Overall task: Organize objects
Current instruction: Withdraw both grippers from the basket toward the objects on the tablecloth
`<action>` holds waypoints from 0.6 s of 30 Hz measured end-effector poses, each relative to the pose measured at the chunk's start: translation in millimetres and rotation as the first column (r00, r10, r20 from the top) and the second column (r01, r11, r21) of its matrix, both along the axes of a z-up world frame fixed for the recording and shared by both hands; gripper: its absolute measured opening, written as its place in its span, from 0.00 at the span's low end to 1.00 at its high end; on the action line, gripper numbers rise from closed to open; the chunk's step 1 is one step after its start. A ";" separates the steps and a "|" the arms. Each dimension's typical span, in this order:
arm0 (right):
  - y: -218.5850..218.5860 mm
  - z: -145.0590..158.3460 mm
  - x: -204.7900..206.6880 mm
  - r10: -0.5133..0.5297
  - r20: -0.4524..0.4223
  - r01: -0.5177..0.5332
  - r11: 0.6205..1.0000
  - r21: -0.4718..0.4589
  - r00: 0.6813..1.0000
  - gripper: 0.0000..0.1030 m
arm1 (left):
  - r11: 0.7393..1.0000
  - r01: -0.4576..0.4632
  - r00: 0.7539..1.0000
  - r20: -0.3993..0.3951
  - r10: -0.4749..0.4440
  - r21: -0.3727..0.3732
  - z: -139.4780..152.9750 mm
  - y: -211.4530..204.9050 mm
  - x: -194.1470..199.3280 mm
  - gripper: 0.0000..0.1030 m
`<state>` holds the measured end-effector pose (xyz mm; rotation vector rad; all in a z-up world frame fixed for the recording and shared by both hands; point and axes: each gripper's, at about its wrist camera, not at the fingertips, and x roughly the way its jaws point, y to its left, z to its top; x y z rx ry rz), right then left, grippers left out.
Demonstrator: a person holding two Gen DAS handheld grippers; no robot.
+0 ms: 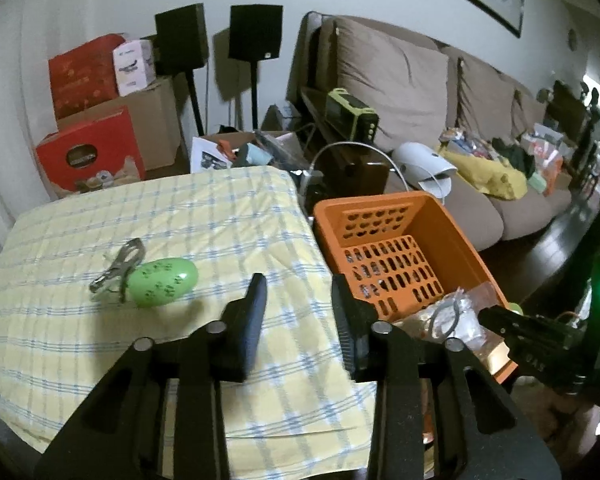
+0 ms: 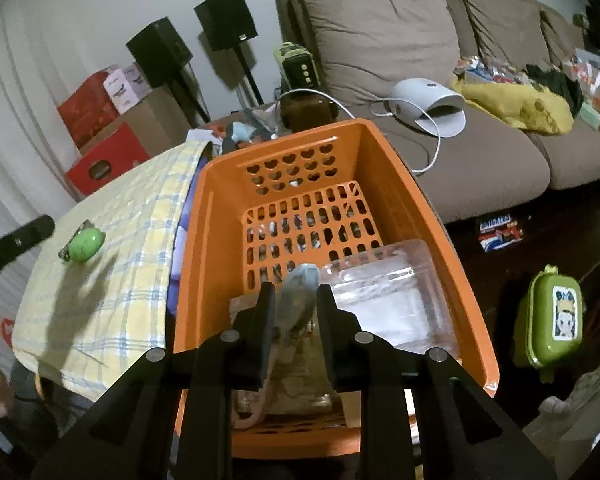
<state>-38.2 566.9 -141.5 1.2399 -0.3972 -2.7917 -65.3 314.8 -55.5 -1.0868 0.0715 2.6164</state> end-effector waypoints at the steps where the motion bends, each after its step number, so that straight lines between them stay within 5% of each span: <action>1: -2.8 0.4 0.2 0.012 -0.007 -0.012 1.000 0.007 1.000 0.20 | 1.000 -0.009 1.000 -0.001 0.009 0.001 0.5 -7.0 -2.1 0.23; 7: -19.7 2.4 1.4 0.043 -0.028 -0.042 0.998 0.055 0.999 0.15 | 0.999 -0.035 0.999 0.011 0.035 0.015 1.6 -49.4 -14.1 0.00; 12: -39.6 7.8 2.0 0.094 -0.049 -0.093 0.995 0.024 0.994 0.15 | 0.991 -0.123 0.992 0.010 0.123 0.053 11.3 -108.5 -23.9 0.00; 18: -82.4 15.5 6.6 0.198 -0.068 -0.201 0.978 -0.046 0.978 0.15 | 0.994 -0.078 0.997 0.027 0.076 0.080 36.5 -171.7 -31.5 0.01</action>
